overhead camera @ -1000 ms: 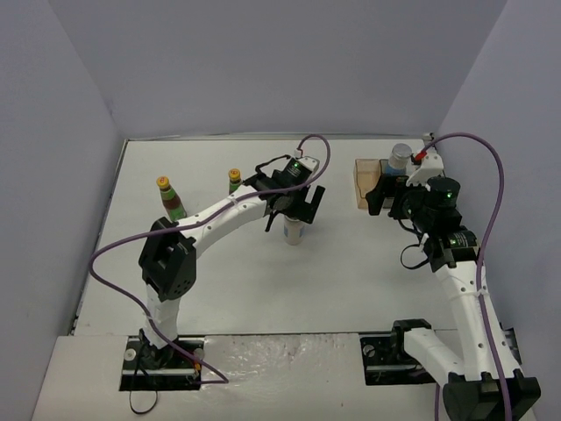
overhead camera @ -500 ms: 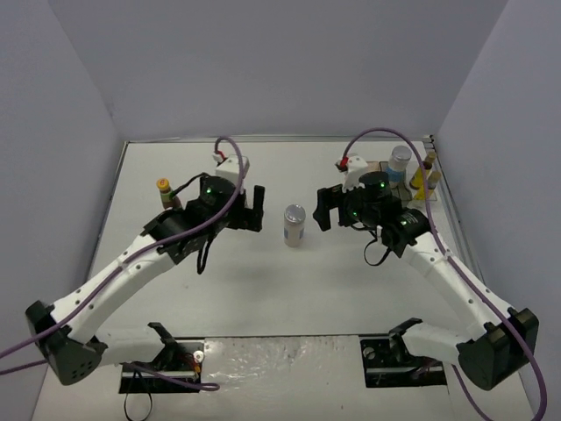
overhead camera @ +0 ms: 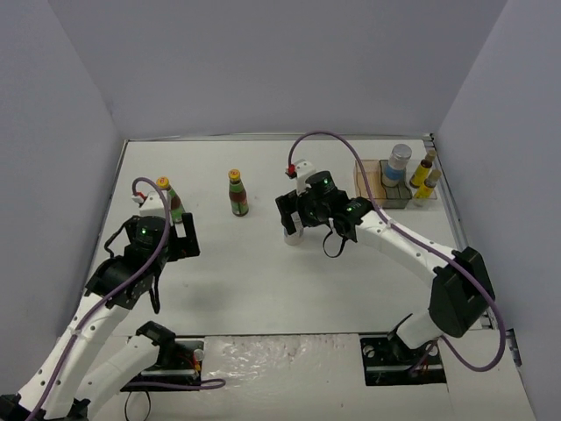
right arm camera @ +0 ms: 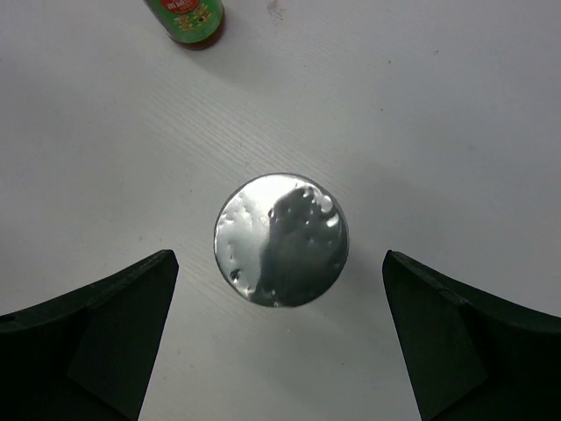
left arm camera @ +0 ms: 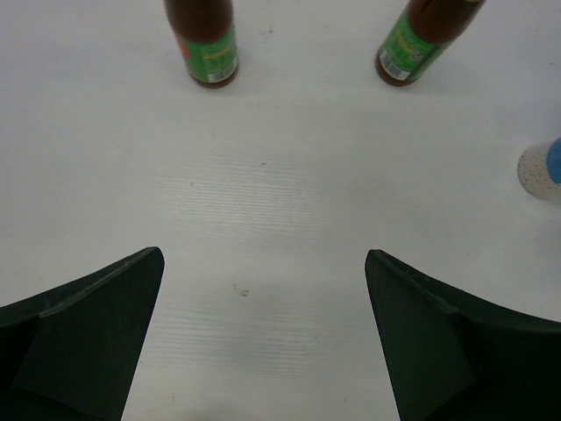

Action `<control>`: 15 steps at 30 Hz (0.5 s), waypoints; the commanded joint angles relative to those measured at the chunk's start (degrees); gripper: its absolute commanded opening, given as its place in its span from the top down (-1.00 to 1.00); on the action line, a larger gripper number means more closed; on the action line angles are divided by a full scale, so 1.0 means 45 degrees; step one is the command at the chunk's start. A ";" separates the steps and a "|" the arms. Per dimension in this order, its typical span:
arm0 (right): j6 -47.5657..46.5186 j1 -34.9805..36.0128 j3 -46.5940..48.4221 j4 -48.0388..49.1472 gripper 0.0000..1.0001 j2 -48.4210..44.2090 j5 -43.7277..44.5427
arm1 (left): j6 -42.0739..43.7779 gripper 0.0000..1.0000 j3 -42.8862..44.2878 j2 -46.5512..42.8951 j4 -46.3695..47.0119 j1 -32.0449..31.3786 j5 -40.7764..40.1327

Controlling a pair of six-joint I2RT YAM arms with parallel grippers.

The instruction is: Organize the condiment bottles

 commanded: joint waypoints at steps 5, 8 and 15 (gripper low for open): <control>-0.0445 0.0131 0.0789 0.1744 -0.78 0.1658 0.0724 | 0.0597 -0.94 -0.0195 -0.0354 0.0197 0.0587 -0.0415; -0.0417 0.0130 0.0610 0.1784 -0.44 0.1733 0.0814 | 0.0645 -0.94 -0.0144 -0.0060 0.0411 0.0657 -0.0391; -0.0481 -0.1000 -0.0348 0.1713 0.72 0.0154 0.1651 | 0.0732 -0.94 -0.0188 -0.0075 0.0643 0.1160 -0.0004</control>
